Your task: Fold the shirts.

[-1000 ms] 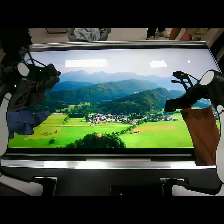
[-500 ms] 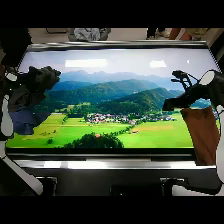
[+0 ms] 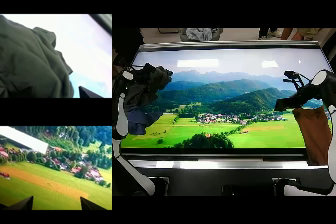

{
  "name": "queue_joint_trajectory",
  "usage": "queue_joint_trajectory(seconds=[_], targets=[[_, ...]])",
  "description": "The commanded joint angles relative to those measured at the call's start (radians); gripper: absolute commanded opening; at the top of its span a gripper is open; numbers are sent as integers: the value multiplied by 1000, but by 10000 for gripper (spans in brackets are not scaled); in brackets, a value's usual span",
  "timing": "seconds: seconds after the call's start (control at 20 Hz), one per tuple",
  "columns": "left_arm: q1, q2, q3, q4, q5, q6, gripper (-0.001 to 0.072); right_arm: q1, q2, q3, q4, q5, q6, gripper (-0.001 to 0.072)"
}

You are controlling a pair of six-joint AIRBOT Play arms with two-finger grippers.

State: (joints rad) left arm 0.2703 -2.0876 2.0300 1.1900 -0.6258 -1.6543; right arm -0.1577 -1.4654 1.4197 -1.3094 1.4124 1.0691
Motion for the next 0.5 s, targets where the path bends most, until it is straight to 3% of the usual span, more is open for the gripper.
queue_joint_trajectory(seconds=[0.0, 0.2, 0.45], targets=[[-54, -7, 20, 274, -33, 140, 718, 1, 0, 0, 5, 5, 1, 673], [-76, -42, 20, 405, -26, 125, 719, 1, 0, 0, 39, 27, 1, 673], [-77, -102, 18, 415, -1, 126, 716, 1, 0, 0, 50, 38, 2, 673]])
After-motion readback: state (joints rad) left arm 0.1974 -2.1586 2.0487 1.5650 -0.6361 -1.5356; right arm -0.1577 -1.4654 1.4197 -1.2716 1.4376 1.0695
